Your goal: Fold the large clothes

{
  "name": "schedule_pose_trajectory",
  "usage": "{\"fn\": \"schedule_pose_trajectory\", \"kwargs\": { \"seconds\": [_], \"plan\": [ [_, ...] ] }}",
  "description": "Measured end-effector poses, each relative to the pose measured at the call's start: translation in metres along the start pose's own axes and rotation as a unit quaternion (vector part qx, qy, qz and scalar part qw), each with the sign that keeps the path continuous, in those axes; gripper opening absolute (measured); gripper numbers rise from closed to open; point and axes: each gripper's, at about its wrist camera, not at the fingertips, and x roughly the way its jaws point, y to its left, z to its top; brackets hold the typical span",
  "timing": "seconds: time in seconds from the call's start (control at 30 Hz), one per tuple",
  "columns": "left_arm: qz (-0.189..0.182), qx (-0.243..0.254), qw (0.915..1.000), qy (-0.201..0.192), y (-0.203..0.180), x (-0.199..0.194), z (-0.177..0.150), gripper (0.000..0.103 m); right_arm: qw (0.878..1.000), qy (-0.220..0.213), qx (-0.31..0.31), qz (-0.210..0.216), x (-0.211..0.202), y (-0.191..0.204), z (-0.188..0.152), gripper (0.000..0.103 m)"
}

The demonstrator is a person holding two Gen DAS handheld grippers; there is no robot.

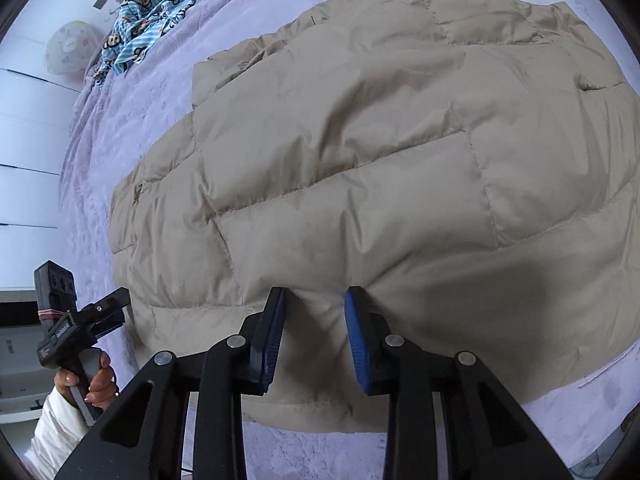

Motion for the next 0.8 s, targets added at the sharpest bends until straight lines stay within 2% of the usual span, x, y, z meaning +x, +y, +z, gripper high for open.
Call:
{"fn": "schedule_pose_trajectory", "kwargs": {
  "seconds": [0.07,0.1,0.2,0.23,0.27,0.3,0.37,0.43,0.6,0.8],
  "plan": [
    [-0.034,0.016,0.9991,0.019,-0.007,0.016,0.007,0.1,1.0,0.001,0.001,0.0,0.004,-0.002,0.002,0.034],
    [-0.116,0.052,0.9909,0.045,-0.01,0.022,0.009,0.1,1.0,0.001,0.002,0.0,0.006,-0.003,0.003,0.034],
    [-0.136,0.068,0.9856,0.074,-0.024,0.044,0.014,0.1,1.0,0.0,0.005,0.003,0.008,-0.005,0.005,0.034],
    [-0.133,0.076,0.9849,0.081,-0.03,0.049,0.014,0.09,1.0,0.0,0.005,0.002,0.009,-0.005,0.005,0.034],
    [-0.129,0.086,0.984,0.088,-0.035,0.052,0.014,0.057,1.0,0.0,0.005,0.001,0.01,-0.005,0.005,0.034],
    [-0.136,0.088,0.9819,0.098,-0.037,0.054,0.012,0.047,1.0,0.001,0.006,0.001,0.01,-0.004,0.005,0.034],
    [-0.147,0.09,0.9803,0.097,-0.04,0.048,0.012,0.033,1.0,0.006,0.005,-0.001,0.009,-0.003,0.007,0.034],
    [-0.149,0.101,0.9794,0.092,-0.044,0.038,0.01,0.029,1.0,0.004,-0.005,0.004,0.001,0.003,0.009,0.034],
    [-0.142,0.11,0.9805,0.079,-0.063,0.02,0.004,0.029,0.997,-0.066,-0.034,-0.018,-0.033,0.003,0.021,0.034],
    [-0.124,0.124,0.9833,0.047,-0.103,-0.01,-0.014,0.029,0.995,-0.089,-0.032,-0.024,-0.016,-0.015,0.056,0.034]
  ]
}}
